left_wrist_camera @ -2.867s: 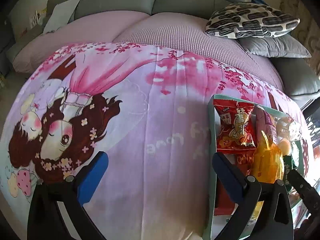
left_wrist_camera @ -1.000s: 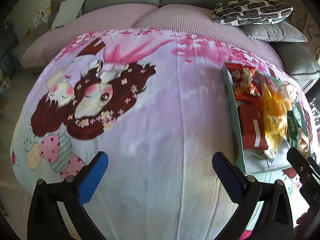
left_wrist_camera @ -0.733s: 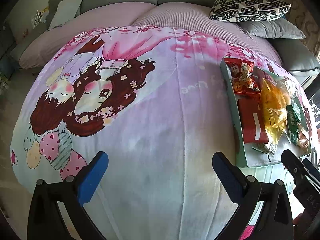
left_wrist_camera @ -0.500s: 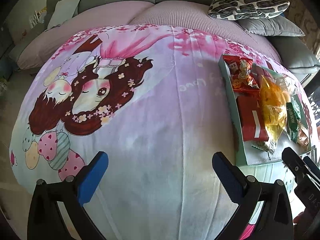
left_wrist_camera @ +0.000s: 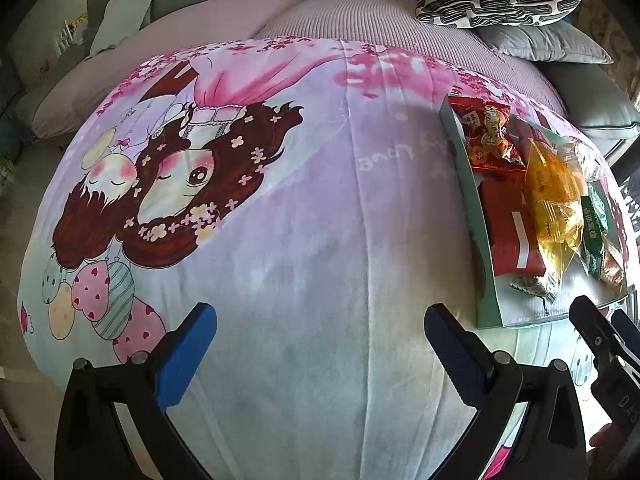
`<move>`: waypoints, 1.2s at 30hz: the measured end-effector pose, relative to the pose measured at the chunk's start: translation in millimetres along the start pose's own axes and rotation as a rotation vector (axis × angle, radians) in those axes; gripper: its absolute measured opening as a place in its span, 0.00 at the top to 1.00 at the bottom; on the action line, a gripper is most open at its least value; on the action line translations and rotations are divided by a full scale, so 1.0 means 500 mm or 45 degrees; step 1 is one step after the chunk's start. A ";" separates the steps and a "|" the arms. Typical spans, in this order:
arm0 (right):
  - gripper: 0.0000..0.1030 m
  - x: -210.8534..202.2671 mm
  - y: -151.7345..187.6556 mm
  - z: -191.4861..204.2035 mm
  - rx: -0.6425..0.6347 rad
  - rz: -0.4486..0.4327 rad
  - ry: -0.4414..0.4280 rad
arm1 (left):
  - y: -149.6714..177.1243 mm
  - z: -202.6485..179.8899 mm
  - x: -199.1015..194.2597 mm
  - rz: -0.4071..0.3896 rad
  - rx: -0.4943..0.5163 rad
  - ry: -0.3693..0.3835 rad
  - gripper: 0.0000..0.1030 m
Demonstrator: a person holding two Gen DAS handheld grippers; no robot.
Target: Organize snacks
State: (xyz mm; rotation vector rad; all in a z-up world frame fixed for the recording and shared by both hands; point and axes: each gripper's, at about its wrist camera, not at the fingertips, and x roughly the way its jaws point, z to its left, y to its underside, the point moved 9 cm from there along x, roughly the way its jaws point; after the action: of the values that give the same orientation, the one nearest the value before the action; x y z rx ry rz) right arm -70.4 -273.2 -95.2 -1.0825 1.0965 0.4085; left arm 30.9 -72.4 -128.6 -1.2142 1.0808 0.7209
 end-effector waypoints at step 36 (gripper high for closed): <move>0.00 0.008 0.009 -0.001 -0.012 0.024 -0.002 | 0.003 0.007 0.006 0.009 -0.014 -0.012 0.00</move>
State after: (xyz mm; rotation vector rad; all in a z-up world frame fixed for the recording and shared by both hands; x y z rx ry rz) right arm -72.0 -272.4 -100.7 -1.0810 1.1050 0.4298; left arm 31.6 -69.2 -131.8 -1.2155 1.0750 0.7379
